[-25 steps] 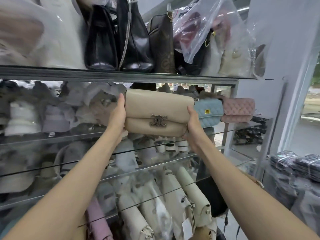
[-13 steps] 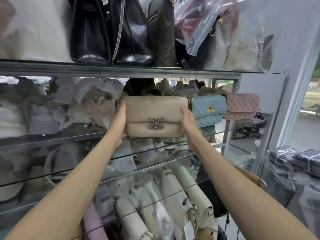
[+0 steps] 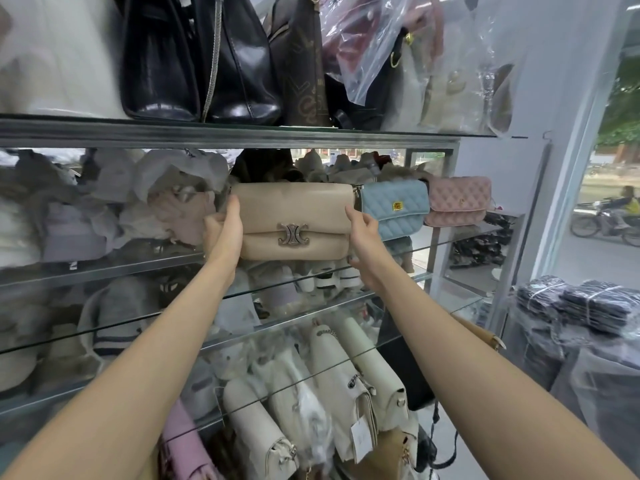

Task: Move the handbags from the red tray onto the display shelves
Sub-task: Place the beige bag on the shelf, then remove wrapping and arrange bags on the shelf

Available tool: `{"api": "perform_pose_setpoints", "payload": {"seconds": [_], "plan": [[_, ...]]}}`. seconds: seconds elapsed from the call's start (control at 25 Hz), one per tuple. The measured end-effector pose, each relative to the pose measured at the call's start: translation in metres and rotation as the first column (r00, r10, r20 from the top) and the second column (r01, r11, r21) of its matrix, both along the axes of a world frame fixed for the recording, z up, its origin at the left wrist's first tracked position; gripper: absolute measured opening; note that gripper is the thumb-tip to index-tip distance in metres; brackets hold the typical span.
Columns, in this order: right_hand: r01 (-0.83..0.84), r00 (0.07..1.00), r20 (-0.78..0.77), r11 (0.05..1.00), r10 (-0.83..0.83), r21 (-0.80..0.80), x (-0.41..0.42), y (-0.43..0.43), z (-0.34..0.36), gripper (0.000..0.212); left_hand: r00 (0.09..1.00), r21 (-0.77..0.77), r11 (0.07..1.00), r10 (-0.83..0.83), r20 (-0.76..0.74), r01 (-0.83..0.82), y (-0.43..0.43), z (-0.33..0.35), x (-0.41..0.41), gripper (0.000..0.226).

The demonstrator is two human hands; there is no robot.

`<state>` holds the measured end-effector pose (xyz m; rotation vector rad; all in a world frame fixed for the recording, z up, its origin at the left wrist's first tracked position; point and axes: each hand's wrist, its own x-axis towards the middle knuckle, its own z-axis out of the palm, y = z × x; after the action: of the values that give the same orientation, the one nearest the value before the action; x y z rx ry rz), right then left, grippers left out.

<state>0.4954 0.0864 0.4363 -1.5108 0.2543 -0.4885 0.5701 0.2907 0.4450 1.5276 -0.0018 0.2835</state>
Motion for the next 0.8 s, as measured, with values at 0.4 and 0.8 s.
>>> {"api": "perform_pose_setpoints", "payload": {"seconds": [0.4,0.8], "plan": [[0.188,0.981,-0.057,0.982,-0.187,0.006,-0.155,-0.077,-0.034,0.04,0.941,0.074,0.945,-0.324,0.095,0.318,-0.114,-0.016,-0.124,0.024],[0.676,0.723,-0.232,0.735,-0.65,0.047,-0.445,-0.195,-0.143,0.016,0.426,0.143,0.401,-0.858,-0.289,0.905,-0.321,-0.125,-0.34,0.031]]}}
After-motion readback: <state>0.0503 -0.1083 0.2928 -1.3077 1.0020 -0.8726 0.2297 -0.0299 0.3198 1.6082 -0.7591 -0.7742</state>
